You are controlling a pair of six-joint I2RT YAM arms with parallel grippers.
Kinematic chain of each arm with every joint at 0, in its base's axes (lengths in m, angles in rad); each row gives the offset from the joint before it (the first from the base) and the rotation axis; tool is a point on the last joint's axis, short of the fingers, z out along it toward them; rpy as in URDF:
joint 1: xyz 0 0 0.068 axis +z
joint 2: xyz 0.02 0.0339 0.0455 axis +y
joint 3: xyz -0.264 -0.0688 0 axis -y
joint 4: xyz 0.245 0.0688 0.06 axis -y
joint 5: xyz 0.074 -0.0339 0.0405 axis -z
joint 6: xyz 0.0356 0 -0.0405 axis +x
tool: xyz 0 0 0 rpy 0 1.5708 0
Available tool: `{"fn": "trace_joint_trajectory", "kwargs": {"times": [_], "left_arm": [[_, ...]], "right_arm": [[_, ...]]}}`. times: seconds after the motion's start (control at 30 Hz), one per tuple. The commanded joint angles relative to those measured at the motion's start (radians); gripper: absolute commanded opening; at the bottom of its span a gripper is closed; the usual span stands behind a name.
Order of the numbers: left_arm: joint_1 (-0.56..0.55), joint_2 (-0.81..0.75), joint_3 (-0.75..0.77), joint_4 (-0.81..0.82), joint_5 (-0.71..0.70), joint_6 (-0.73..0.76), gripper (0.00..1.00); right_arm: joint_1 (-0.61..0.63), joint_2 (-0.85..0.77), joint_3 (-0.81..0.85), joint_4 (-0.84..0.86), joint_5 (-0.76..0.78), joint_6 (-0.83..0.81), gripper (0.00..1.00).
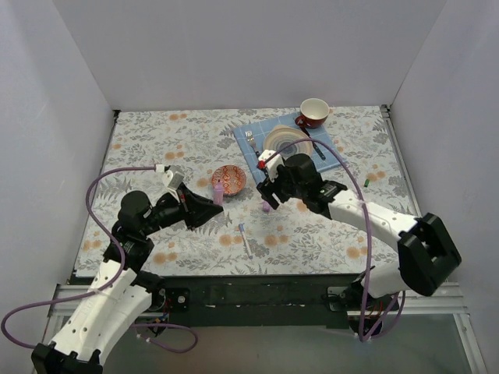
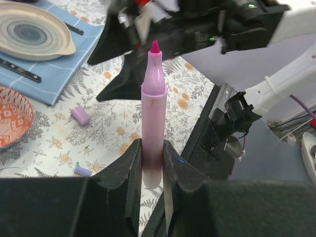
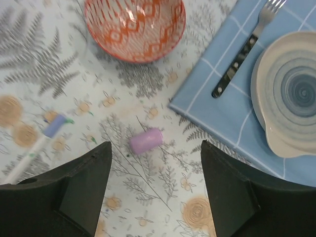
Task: Insert the pens into the pen caps
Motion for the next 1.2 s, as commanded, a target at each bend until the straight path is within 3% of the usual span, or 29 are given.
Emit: {"fn": "trace_joint_trajectory", "kwargs": {"times": [0.0,0.13,0.5,0.83,0.93,1.17], "left_arm": [[-0.001,-0.004,0.012,-0.013,0.055,0.083,0.0],[-0.002,0.044,0.029,-0.023,0.106,0.087,0.0],[-0.003,-0.143,0.01,-0.04,-0.165,0.112,0.0],[-0.001,-0.147,0.018,-0.059,-0.21,0.119,0.0],[-0.003,-0.148,0.015,-0.06,-0.218,0.119,0.0],[-0.001,-0.145,0.017,-0.071,-0.251,0.118,0.0]], "right_arm": [[-0.008,0.111,0.095,-0.168,0.028,-0.27,0.79],[-0.01,0.21,0.136,-0.187,0.026,-0.338,0.75],[-0.011,0.369,0.224,-0.209,-0.053,-0.425,0.73],[-0.013,0.444,0.241,-0.23,-0.067,-0.43,0.69],[-0.013,0.464,0.255,-0.242,-0.057,-0.413,0.64],[-0.02,0.47,0.276,-0.262,0.023,-0.256,0.37]]}}
